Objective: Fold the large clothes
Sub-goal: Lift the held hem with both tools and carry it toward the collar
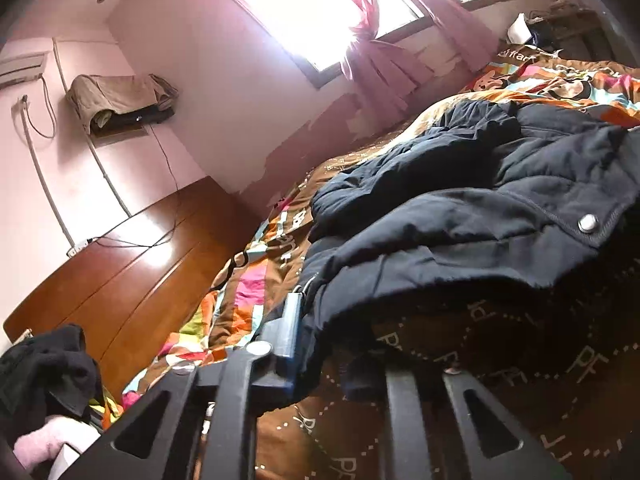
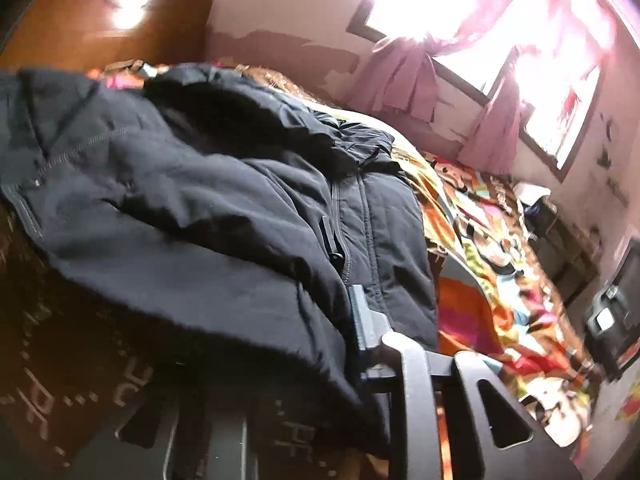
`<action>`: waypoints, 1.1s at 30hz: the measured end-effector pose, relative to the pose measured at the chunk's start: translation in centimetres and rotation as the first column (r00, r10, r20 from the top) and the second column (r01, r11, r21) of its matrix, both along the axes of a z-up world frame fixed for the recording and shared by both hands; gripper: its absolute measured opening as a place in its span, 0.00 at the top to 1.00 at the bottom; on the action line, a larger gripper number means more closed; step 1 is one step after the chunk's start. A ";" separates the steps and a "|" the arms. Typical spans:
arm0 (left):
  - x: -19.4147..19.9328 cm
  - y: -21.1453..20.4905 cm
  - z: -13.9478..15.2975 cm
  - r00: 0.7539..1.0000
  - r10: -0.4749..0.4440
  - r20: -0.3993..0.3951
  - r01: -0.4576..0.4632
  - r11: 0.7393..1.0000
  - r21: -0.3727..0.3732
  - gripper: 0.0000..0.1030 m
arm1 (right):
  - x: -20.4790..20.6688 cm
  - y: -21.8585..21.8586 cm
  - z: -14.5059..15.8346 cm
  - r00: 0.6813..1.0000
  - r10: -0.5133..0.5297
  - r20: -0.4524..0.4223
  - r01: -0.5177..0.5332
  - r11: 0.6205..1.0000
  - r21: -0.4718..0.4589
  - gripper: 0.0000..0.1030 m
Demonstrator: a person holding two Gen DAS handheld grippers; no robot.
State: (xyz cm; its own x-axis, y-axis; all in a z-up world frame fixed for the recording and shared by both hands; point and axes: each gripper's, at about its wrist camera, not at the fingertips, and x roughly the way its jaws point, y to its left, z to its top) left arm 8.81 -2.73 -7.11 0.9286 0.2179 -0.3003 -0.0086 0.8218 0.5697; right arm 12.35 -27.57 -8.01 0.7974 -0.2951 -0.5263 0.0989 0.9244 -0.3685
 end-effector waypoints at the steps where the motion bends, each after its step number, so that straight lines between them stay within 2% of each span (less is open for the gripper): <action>1: -0.1 0.1 0.1 1.000 0.005 -0.001 -0.005 1.000 -0.011 0.90 | -0.4 0.2 0.2 1.000 0.000 0.010 0.000 1.000 0.008 0.88; 4: -0.5 0.8 0.9 1.000 0.019 0.007 -0.019 0.998 -0.060 0.92 | -1.6 0.3 1.7 0.997 -0.004 0.072 0.000 0.999 0.052 0.89; 9: -1.9 2.2 3.8 0.995 0.044 0.086 -0.031 0.989 -0.148 0.94 | -3.8 0.4 5.4 0.978 -0.018 0.209 -0.007 0.992 0.123 0.92; 13: -4.1 4.0 7.2 0.987 0.065 0.145 -0.030 0.973 -0.231 0.94 | -6.4 1.4 8.8 0.949 -0.005 0.316 -0.040 0.990 0.134 0.92; 19: -8.7 6.6 11.4 0.972 0.067 0.227 0.002 0.957 -0.290 0.95 | -12.2 3.2 13.1 0.892 0.048 0.450 -0.124 0.982 0.141 0.93; 29: -13.8 8.9 16.4 0.953 0.036 0.299 0.042 0.967 -0.249 0.96 | -20.1 5.0 16.8 0.824 0.110 0.557 -0.223 0.965 0.140 0.93; 33: -14.4 9.6 17.5 0.959 0.024 0.281 0.048 0.968 -0.247 0.96 | -22.0 5.7 18.7 0.802 0.129 0.583 -0.254 0.957 0.138 0.93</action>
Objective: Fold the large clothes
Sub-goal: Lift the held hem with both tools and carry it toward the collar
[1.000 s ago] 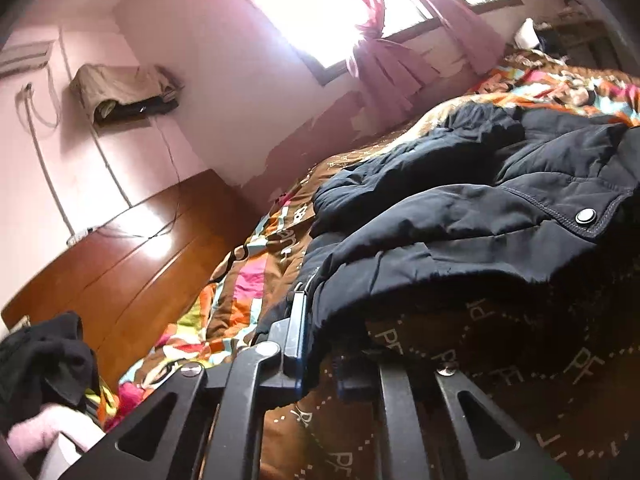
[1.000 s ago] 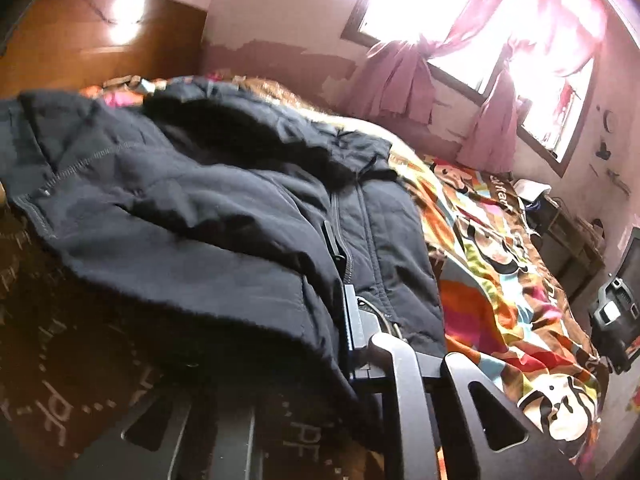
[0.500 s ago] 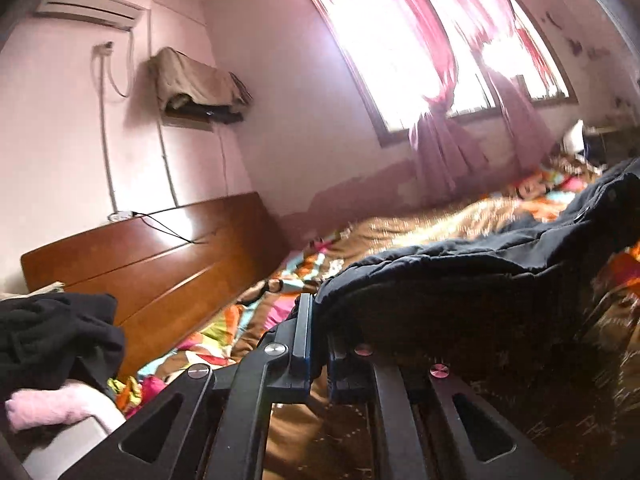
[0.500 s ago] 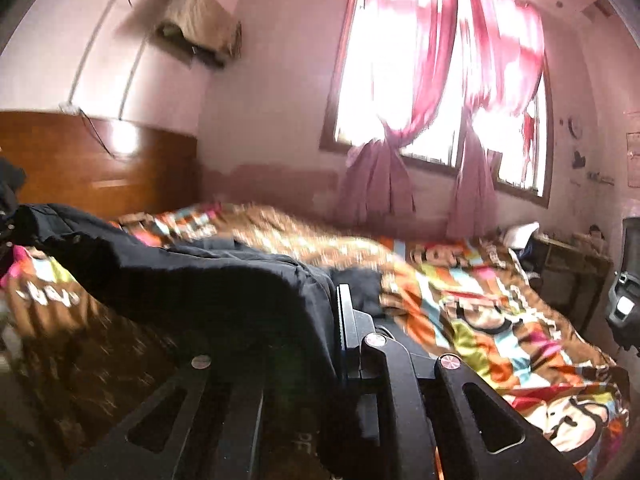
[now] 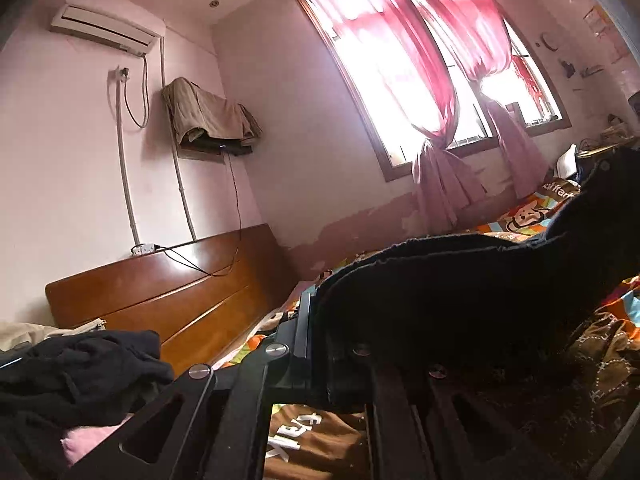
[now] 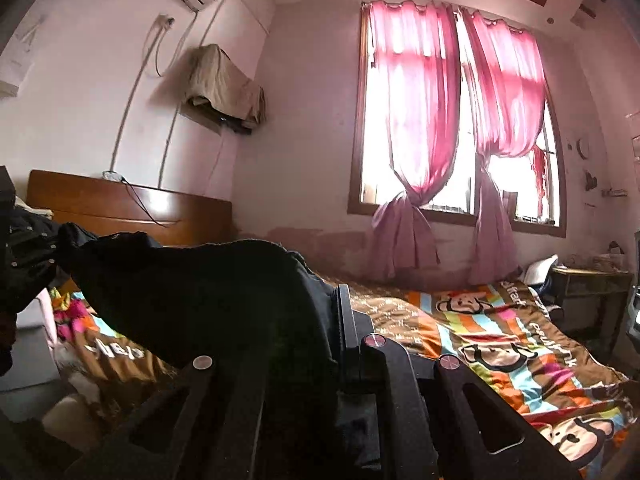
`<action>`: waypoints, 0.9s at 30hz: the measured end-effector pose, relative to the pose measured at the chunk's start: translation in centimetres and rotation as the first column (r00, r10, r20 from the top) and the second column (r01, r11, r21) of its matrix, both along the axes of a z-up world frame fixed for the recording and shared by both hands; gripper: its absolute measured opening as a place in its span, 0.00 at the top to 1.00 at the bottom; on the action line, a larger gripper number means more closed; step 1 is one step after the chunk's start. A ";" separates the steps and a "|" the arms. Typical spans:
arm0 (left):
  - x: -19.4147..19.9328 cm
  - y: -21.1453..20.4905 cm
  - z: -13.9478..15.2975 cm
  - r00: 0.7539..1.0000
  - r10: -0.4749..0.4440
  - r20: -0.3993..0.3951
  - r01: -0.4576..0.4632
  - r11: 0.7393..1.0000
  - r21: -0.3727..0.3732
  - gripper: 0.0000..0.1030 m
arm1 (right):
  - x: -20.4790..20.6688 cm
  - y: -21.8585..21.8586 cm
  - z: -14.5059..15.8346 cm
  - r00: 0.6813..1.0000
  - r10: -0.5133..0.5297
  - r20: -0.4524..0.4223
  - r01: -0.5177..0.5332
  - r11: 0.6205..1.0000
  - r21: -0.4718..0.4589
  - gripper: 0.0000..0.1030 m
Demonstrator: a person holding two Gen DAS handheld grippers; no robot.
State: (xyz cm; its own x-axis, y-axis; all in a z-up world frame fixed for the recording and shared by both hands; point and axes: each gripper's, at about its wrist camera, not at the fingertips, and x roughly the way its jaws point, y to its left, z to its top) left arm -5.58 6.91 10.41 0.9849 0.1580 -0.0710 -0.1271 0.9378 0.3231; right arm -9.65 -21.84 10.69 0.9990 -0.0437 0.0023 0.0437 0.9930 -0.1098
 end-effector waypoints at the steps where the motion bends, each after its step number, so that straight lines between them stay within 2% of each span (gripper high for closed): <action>1: 0.1 0.0 -0.1 1.000 -0.002 -0.008 0.002 1.000 0.006 0.96 | -0.1 0.0 0.2 1.000 0.009 -0.001 -0.009 1.000 0.000 0.93; 8: 2.3 0.0 -1.5 0.995 -0.010 -0.103 0.010 1.000 0.000 0.96 | 2.1 0.3 -1.1 0.996 0.003 -0.084 -0.004 1.000 -0.015 0.93; 15: 6.3 -1.4 -4.2 0.983 -0.008 -0.183 0.023 0.997 0.080 0.96 | 5.9 -1.2 -3.7 0.980 -0.005 -0.200 0.008 1.000 0.014 0.93; 23: 13.0 -2.2 -3.8 0.975 -0.004 -0.224 0.023 0.996 0.085 0.95 | 12.6 -2.3 -3.5 0.971 0.001 -0.239 -0.010 0.999 -0.034 0.93; 27: 16.0 -3.8 -4.7 0.977 0.012 -0.212 0.016 0.991 0.134 0.95 | 15.5 -3.4 -4.0 0.964 -0.017 -0.264 0.019 1.000 0.003 0.93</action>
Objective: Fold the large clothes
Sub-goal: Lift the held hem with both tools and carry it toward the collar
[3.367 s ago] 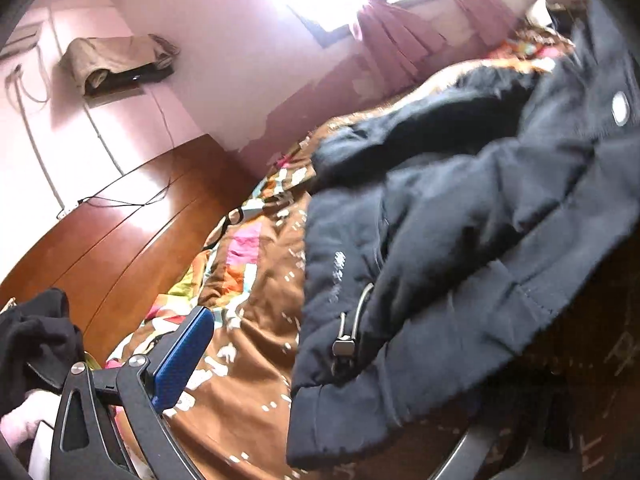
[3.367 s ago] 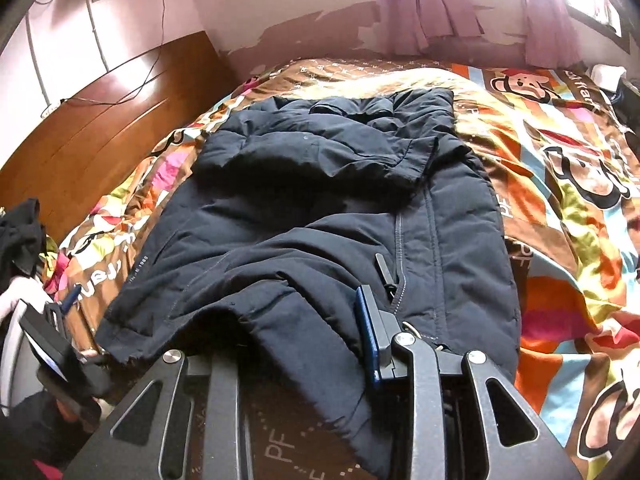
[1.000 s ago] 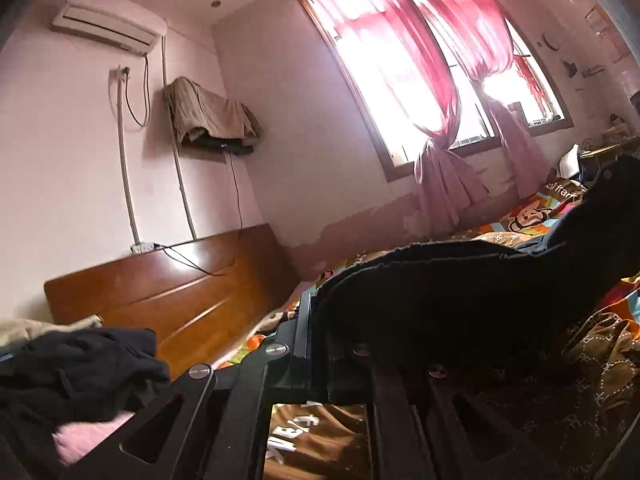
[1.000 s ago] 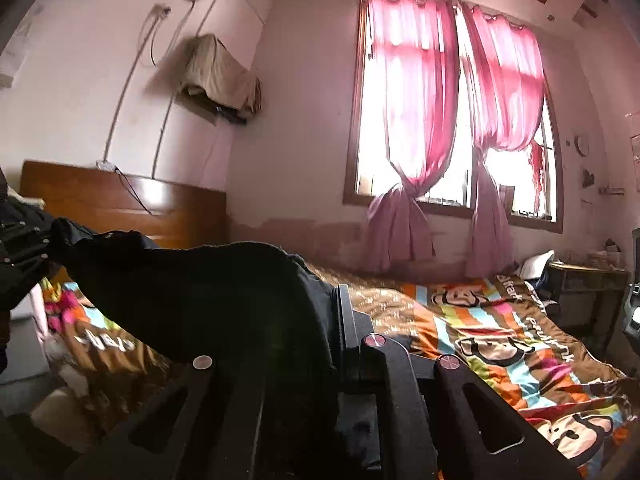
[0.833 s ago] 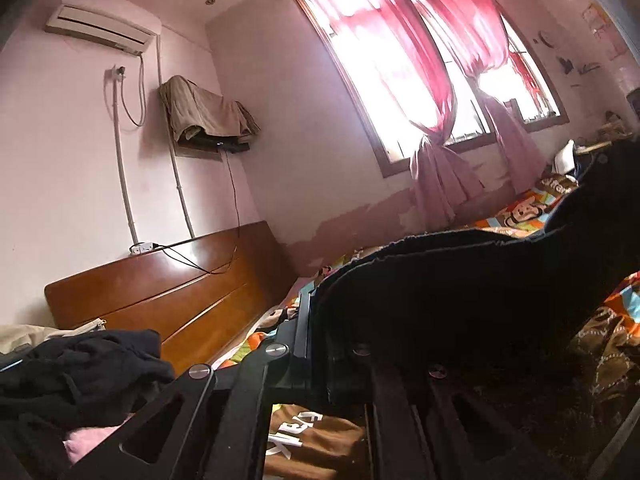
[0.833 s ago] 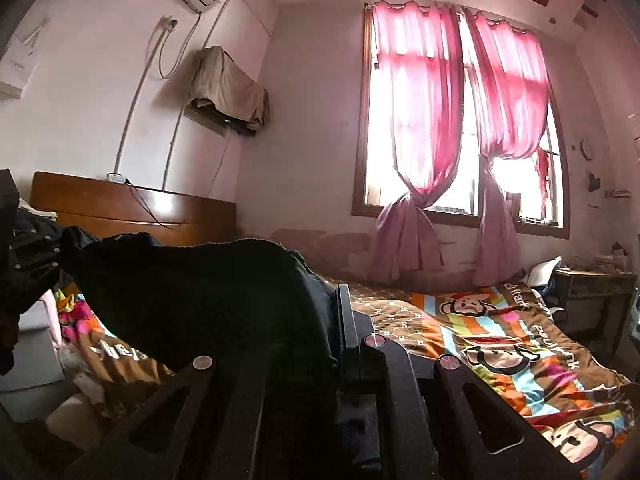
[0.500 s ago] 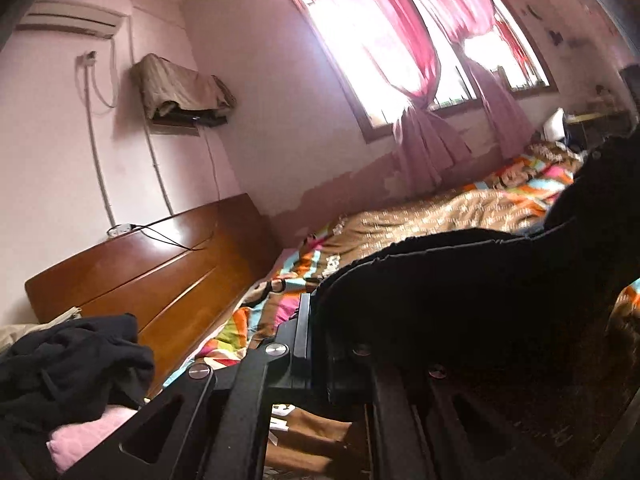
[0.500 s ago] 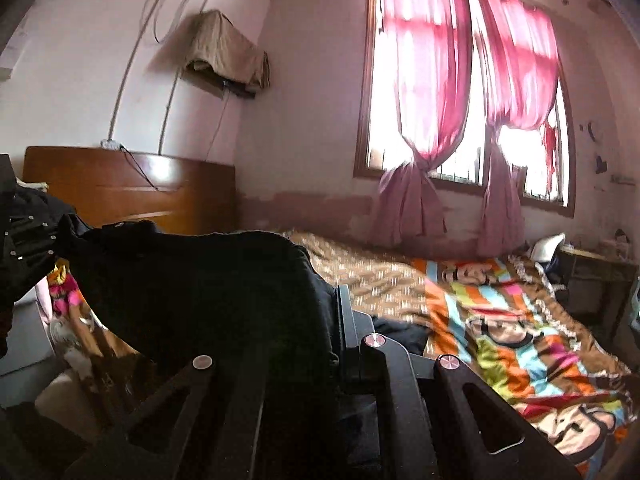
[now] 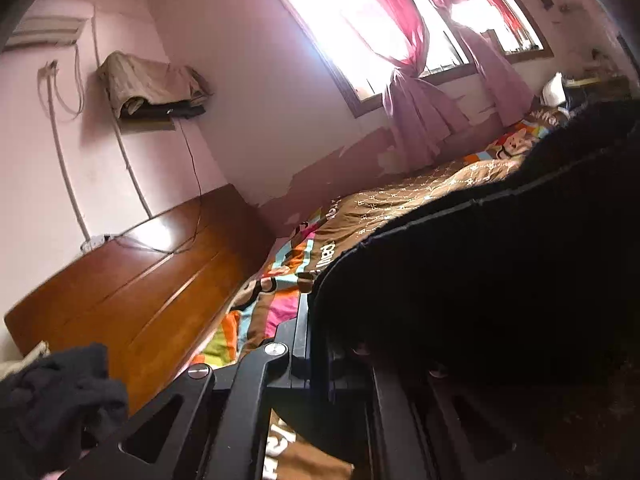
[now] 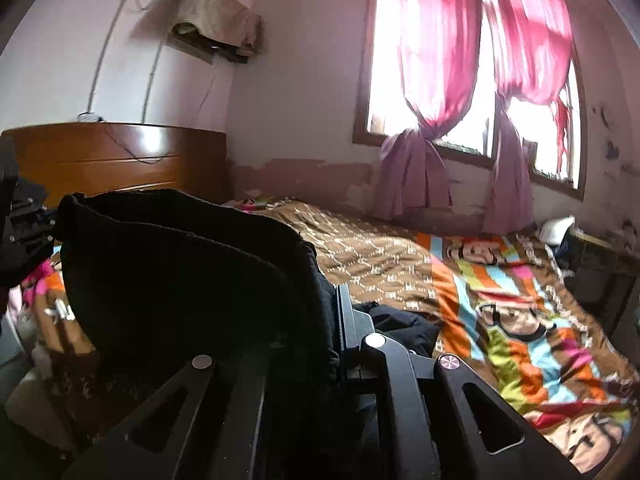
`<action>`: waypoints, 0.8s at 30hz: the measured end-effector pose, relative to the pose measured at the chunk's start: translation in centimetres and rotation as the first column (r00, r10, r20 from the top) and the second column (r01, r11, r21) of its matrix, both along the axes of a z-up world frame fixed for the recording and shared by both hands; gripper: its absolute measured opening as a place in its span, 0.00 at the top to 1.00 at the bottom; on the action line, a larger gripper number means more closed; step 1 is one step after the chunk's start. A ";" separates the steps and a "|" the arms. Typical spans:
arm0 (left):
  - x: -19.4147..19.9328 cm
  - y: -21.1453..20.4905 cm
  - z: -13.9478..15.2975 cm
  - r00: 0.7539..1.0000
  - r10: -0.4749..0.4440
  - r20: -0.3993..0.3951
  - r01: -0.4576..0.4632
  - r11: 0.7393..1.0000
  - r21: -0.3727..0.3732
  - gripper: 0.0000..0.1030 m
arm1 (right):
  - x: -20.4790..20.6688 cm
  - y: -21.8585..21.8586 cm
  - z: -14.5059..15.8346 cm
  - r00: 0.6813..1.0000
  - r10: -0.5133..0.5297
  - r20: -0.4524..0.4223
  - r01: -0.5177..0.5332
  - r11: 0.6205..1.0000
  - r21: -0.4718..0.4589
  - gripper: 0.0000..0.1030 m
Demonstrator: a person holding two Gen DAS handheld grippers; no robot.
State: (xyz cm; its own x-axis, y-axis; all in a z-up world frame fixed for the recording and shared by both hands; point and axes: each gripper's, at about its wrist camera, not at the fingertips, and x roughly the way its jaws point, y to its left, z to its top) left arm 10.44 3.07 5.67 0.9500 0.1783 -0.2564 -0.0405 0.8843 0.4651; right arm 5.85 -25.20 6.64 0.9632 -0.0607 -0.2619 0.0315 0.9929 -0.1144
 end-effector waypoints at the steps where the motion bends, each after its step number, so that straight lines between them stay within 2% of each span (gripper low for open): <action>1: 0.7 -0.5 -0.4 1.000 0.003 -0.002 -0.003 1.000 0.013 0.95 | 0.7 -0.4 -0.3 1.000 -0.008 -0.008 0.008 1.000 0.017 0.93; 7: 3.4 -1.1 -0.7 0.999 0.002 -0.049 -0.004 0.999 -0.045 0.95 | 4.2 -2.0 -2.1 0.998 0.007 -0.064 -0.003 0.998 0.055 0.93; 14: 7.5 -2.1 -1.6 0.997 0.010 -0.072 -0.011 1.000 -0.014 0.95 | 10.3 -3.3 -2.9 0.994 0.018 -0.106 -0.013 0.999 0.046 0.93; 19: 12.5 -2.7 -3.0 0.994 0.006 -0.108 -0.010 1.000 -0.030 0.95 | 15.4 -3.9 -4.7 0.991 -0.007 -0.132 0.014 0.999 0.050 0.93; 24: 17.4 -3.1 -5.2 0.983 0.001 -0.181 -0.017 0.996 -0.090 0.95 | 20.0 -4.6 -7.4 0.983 -0.040 -0.181 0.048 0.998 0.040 0.93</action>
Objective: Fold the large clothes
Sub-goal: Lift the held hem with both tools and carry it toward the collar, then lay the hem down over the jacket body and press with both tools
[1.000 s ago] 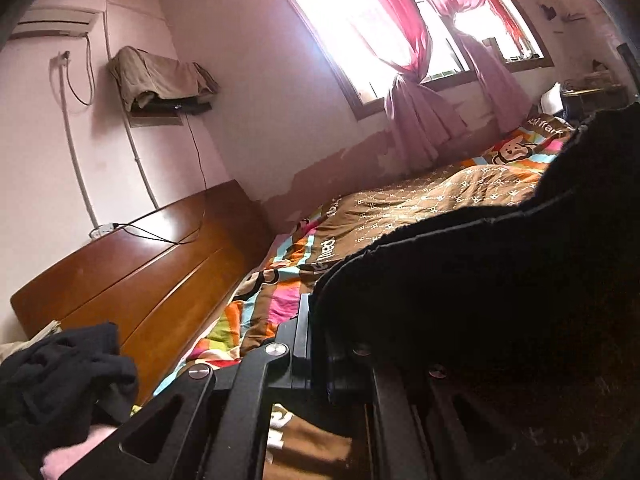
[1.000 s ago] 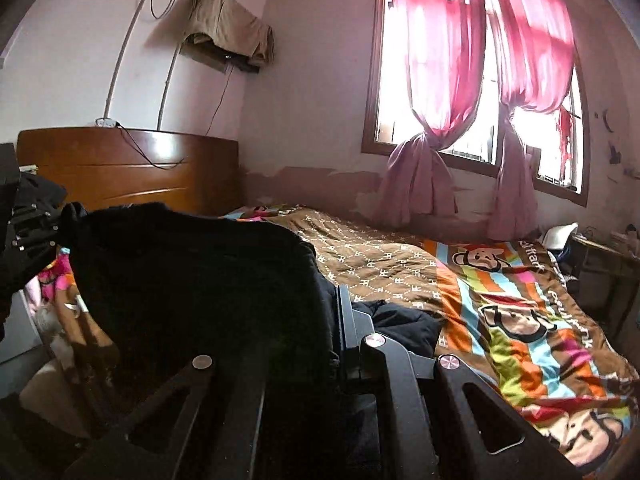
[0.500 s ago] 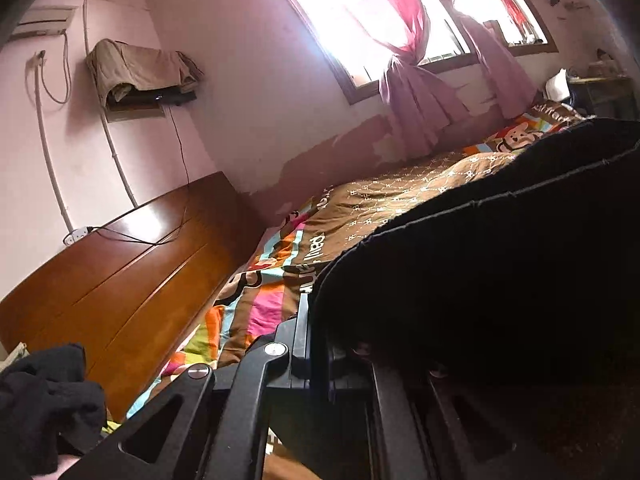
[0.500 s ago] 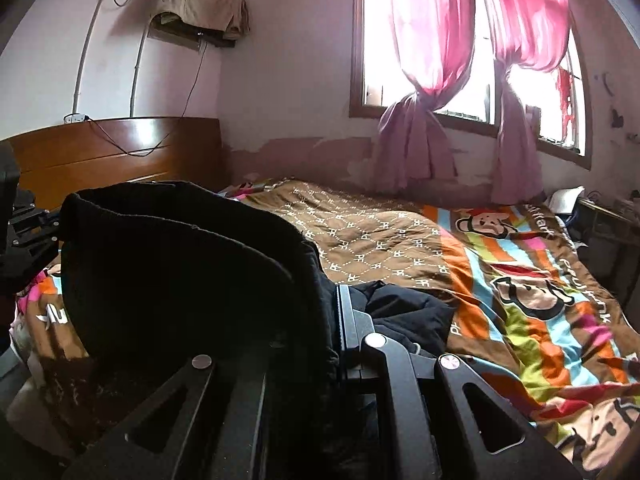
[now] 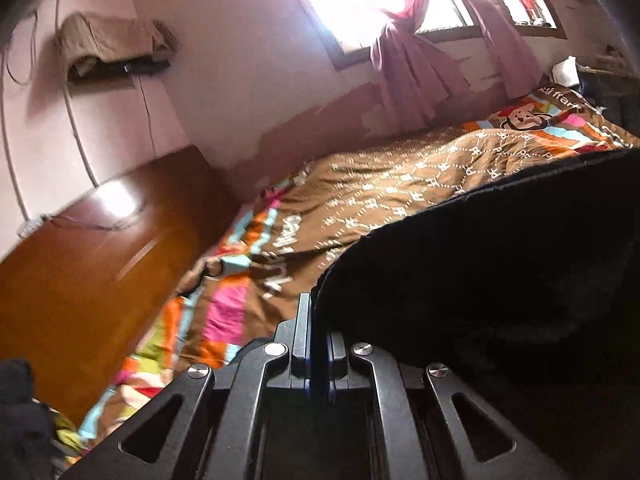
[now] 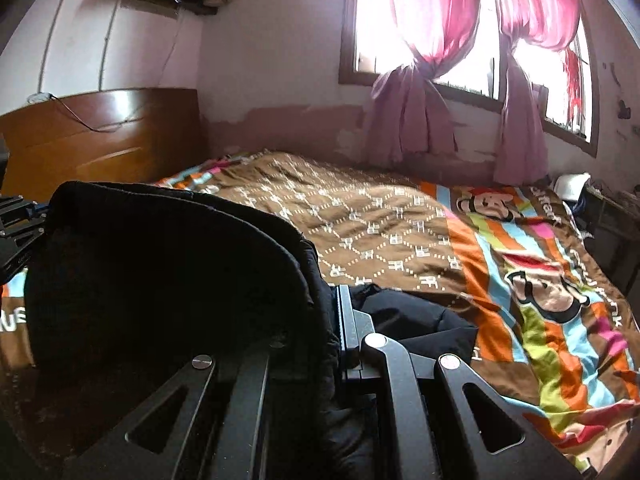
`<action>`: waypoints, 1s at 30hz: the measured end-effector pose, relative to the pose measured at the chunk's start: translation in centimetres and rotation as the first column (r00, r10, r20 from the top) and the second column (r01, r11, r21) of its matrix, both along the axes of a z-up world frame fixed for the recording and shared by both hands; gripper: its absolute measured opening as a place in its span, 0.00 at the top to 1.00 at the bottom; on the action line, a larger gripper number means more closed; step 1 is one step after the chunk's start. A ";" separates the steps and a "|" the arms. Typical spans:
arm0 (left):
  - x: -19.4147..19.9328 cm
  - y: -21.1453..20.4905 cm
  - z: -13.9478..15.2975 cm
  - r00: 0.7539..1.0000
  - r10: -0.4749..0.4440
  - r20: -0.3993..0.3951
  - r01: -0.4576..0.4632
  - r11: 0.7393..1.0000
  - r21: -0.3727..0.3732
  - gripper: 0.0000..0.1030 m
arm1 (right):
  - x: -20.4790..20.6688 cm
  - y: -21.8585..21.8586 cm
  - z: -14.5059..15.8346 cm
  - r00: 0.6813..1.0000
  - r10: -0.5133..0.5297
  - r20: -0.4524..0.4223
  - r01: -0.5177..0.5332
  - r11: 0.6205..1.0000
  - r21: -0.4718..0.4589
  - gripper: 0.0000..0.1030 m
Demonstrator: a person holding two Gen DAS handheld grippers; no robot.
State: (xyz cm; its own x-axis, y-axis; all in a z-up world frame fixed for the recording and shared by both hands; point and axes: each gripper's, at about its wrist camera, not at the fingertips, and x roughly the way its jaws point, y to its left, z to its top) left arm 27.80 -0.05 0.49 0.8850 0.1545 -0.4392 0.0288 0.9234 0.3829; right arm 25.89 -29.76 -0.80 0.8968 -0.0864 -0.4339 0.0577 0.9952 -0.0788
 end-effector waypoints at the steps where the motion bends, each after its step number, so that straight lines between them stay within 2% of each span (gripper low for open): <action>1: 0.8 -0.2 -0.5 1.000 -0.001 -0.013 0.001 1.000 -0.010 0.95 | 0.6 -0.1 -0.6 1.000 -0.005 -0.012 0.005 1.000 -0.001 0.93; 6: 3.0 -0.6 -3.0 0.998 -0.021 -0.061 0.017 0.998 -0.060 0.93 | 3.3 -1.0 -3.6 0.996 -0.028 -0.082 0.031 0.999 0.038 0.92; 9: 3.5 -0.3 -3.2 0.998 -0.049 -0.044 0.045 0.995 -0.085 0.86 | 3.7 -1.4 -4.2 0.996 -0.035 -0.076 0.039 0.998 0.043 0.87; 10: 3.5 -0.4 -3.2 0.998 -0.057 -0.033 0.054 0.995 -0.088 0.78 | 3.7 -1.4 -4.2 0.997 -0.040 -0.072 0.043 0.998 0.045 0.82; 11: 3.4 -0.4 -3.2 0.998 -0.064 -0.023 0.062 0.994 -0.092 0.74 | 3.7 -1.5 -4.1 0.997 -0.050 -0.067 0.053 0.997 0.047 0.71; 12: 3.2 -0.4 -3.0 0.997 -0.075 -0.016 0.073 0.992 -0.100 0.61 | 3.5 -1.8 -4.1 0.996 -0.061 -0.064 0.064 0.997 0.049 0.63; 13: 3.0 -0.3 -2.8 0.997 -0.081 -0.010 0.079 0.991 -0.108 0.43 | 3.2 -2.0 -4.0 0.995 -0.079 -0.053 0.082 0.995 0.052 0.44; 14: 2.8 -0.1 -2.5 0.996 -0.091 -0.002 0.090 0.988 -0.124 0.36 | 2.8 -2.2 -3.9 0.995 -0.091 -0.041 0.093 0.994 0.057 0.37; 16: 1.9 0.2 -1.9 0.994 -0.109 0.017 0.111 0.982 -0.150 0.20 | 2.0 -3.0 -3.5 0.994 -0.106 -0.016 0.107 0.992 0.070 0.37; 21: -0.3 0.5 -1.3 0.992 -0.121 0.046 0.126 0.986 -0.113 0.19 | -0.6 -4.2 -2.1 0.988 -0.151 0.014 0.150 0.987 0.054 0.35; 23: -1.0 1.2 -1.2 0.992 -0.115 0.050 0.120 0.986 -0.116 0.19 | -2.3 -4.5 -1.7 0.986 -0.161 0.037 0.159 0.986 0.053 0.28; 25: -1.8 2.0 -1.1 0.993 -0.108 0.043 0.113 0.984 -0.138 0.18 | -4.1 -4.7 -1.4 0.982 -0.178 0.057 0.176 0.984 0.035 0.26; 30: -2.8 3.2 -1.3 0.993 -0.121 0.006 0.121 0.977 -0.175 0.13 | -5.3 -4.7 -1.8 0.987 -0.159 -0.009 0.159 0.987 0.021 0.25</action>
